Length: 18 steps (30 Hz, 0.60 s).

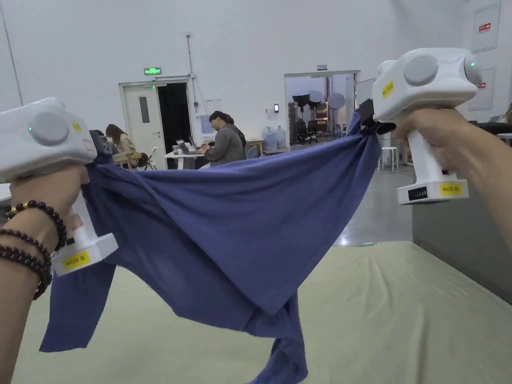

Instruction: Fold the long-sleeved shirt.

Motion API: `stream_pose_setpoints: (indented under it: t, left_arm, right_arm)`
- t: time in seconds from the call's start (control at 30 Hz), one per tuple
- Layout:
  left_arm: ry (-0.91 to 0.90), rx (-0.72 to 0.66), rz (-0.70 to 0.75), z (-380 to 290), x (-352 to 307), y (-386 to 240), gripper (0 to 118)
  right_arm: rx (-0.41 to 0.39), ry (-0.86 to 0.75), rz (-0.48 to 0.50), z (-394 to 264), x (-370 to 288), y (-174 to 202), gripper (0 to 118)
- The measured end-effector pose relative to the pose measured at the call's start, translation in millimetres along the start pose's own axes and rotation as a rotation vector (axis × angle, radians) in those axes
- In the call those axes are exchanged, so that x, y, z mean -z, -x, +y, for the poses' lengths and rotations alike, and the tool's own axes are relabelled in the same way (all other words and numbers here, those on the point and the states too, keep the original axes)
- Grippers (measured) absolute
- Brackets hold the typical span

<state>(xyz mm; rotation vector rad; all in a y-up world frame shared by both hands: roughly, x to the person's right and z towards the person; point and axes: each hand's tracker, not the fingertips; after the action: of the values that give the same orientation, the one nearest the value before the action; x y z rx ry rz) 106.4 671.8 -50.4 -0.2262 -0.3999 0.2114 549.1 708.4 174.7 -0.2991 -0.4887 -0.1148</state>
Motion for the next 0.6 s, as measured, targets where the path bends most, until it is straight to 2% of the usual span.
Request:
stream_pose_setpoints:
  t: [0.1,0.2,0.3,0.37,0.47,0.6]
  left_arm:
    - [-0.008,-0.023,-0.001,13.6,11.4,-5.7,1]
    - [-0.009,-0.056,-0.006,19.0,18.8,-9.2,1]
    - [-0.003,-0.012,0.001,4.9,25.4,-17.1,1]
    - [0.02,0.012,-0.008,-12.7,33.9,-20.5,1]
    - [0.101,-0.023,-0.005,-54.9,55.2,-15.4,1]
    - [0.238,0.05,-0.002,-141.2,77.8,-5.9,1]
  right_arm:
    - [0.064,-0.058,-0.005,23.4,2.4,-6.5,0]
    - [0.077,-0.093,-0.006,36.8,-1.4,-12.1,0]
    - [0.076,-0.035,0.012,31.1,5.0,-23.0,0]
    - [0.066,-0.006,-0.013,12.5,17.4,-29.3,0]
    - [0.085,0.086,-0.018,-40.0,46.5,-41.1,0]
    - [0.128,0.239,-0.01,-143.7,93.8,-56.8,0]
